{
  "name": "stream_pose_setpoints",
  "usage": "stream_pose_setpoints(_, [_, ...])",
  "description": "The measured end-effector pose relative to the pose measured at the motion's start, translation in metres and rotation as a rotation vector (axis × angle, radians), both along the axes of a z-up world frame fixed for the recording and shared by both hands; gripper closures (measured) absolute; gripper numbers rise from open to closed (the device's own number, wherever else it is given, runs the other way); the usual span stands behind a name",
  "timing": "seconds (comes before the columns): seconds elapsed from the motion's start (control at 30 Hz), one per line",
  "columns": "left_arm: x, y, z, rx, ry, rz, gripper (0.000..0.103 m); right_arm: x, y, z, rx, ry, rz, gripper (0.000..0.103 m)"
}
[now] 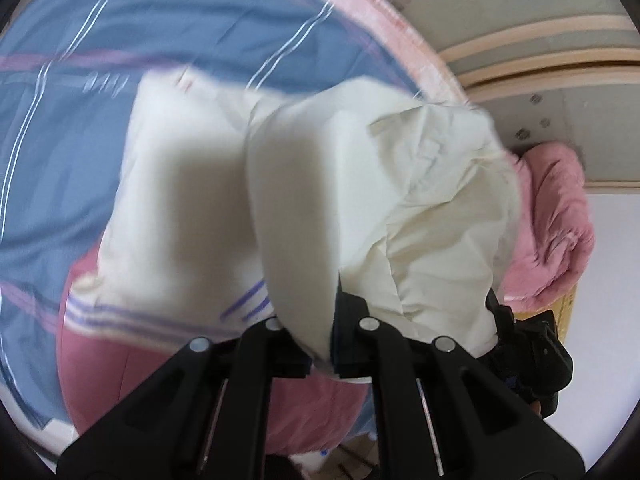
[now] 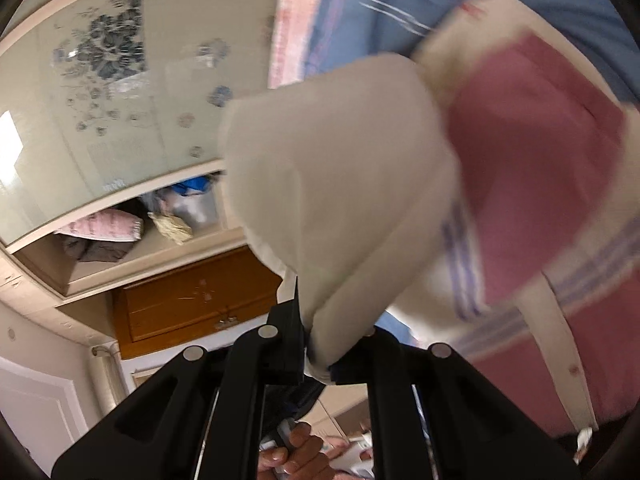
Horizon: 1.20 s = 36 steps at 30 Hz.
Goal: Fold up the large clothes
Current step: 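Grasp the hood edge with the left tool while the right tool lowers the hood onto the chest, then open both tools and withdraw them from the folded hood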
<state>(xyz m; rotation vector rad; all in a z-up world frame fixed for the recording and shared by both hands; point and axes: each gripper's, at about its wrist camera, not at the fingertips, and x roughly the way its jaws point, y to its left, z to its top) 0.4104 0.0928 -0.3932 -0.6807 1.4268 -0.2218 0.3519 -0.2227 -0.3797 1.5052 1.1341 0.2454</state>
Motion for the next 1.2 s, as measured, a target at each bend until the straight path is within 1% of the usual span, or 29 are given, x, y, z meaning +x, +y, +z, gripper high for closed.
stream_pose_setpoints(0.1, [-0.022, -0.004, -0.022, 0.046, 0.036, -0.031, 0.096, -0.03, 0.002, -0.022, -0.025, 0.062, 0.003, 0.095])
stream_pose_setpoints(0.13, [-0.03, -0.008, -0.032, 0.08, 0.05, -0.054, 0.096, -0.037, 0.002, -0.029, -0.034, 0.079, 0.007, 0.095])
stream_pose_setpoints(0.3, [-0.048, -0.019, -0.069, 0.201, 0.085, -0.122, 0.095, -0.07, 0.006, -0.072, -0.11, 0.197, 0.038, 0.095])
stream_pose_setpoints(0.37, [-0.056, -0.023, -0.083, 0.253, 0.101, -0.151, 0.094, -0.081, 0.009, -0.088, -0.124, 0.241, 0.043, 0.095])
stream_pose_setpoints(0.43, [-0.064, -0.025, -0.097, 0.31, 0.112, -0.184, 0.091, -0.09, 0.011, -0.103, -0.135, 0.276, 0.047, 0.095])
stream_pose_setpoints(0.47, [-0.066, -0.026, -0.103, 0.331, 0.117, -0.196, 0.089, -0.093, 0.012, -0.113, -0.143, 0.299, 0.053, 0.095])
stream_pose_setpoints(0.5, [-0.069, -0.027, -0.112, 0.362, 0.127, -0.213, 0.083, -0.095, 0.014, -0.122, -0.151, 0.314, 0.058, 0.095])
stream_pose_setpoints(0.57, [-0.07, -0.028, -0.126, 0.404, 0.142, -0.24, 0.078, -0.097, 0.015, -0.137, -0.167, 0.339, 0.073, 0.095])
stream_pose_setpoints(0.63, [-0.069, -0.03, -0.142, 0.432, 0.155, -0.27, 0.076, -0.099, 0.014, -0.155, -0.189, 0.373, 0.082, 0.095])
stream_pose_setpoints(0.73, [-0.066, -0.031, -0.162, 0.453, 0.167, -0.298, 0.073, -0.099, 0.012, -0.171, -0.214, 0.395, 0.093, 0.094])
stream_pose_setpoints(0.8, [-0.063, -0.03, -0.17, 0.466, 0.17, -0.301, 0.064, -0.099, 0.01, -0.18, -0.215, 0.404, 0.093, 0.093])
stream_pose_setpoints(0.97, [-0.061, -0.026, -0.187, 0.486, 0.168, -0.295, 0.057, -0.101, 0.006, -0.197, -0.215, 0.41, 0.115, 0.092])
stream_pose_setpoints(1.03, [-0.062, -0.026, -0.19, 0.5, 0.162, -0.292, 0.052, -0.101, 0.005, -0.201, -0.208, 0.412, 0.117, 0.09])
stream_pose_setpoints(1.07, [-0.064, -0.027, -0.191, 0.512, 0.157, -0.291, 0.048, -0.101, 0.004, -0.203, -0.206, 0.414, 0.12, 0.089])
stream_pose_setpoints(1.1, [-0.064, -0.029, -0.193, 0.524, 0.153, -0.292, 0.043, -0.101, 0.004, -0.205, -0.204, 0.417, 0.124, 0.087])
stream_pose_setpoints(1.13, [-0.064, -0.03, -0.194, 0.542, 0.149, -0.295, 0.04, -0.091, 0.003, -0.204, -0.199, 0.421, 0.124, 0.086])
stream_pose_setpoints(1.17, [-0.065, -0.029, -0.195, 0.568, 0.149, -0.292, 0.029, -0.089, 0.003, -0.205, -0.196, 0.424, 0.124, 0.084])
stream_pose_setpoints(1.2, [-0.066, -0.027, -0.197, 0.586, 0.153, -0.286, 0.014, -0.082, 0.003, -0.204, -0.191, 0.426, 0.125, 0.082])
